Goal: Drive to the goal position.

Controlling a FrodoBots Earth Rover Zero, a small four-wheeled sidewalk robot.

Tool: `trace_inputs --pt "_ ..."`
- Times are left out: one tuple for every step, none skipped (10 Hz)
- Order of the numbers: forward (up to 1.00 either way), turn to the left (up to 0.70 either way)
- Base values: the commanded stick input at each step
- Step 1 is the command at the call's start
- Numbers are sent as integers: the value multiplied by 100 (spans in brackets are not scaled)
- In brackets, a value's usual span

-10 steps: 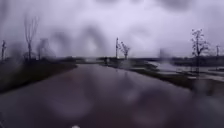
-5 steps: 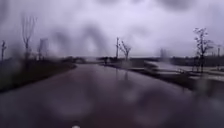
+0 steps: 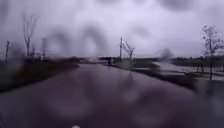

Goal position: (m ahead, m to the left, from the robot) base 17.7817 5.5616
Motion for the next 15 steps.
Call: trace_inputs --pt "70 0" --pt "70 0" --pt "70 0" --pt "70 0" --pt "70 5" --pt "70 19" --pt "70 33" --pt "70 35" --pt "70 35" --pt "70 35" --pt "70 35" --pt "70 35" --pt "70 35" --pt "70 34" --pt "70 29"
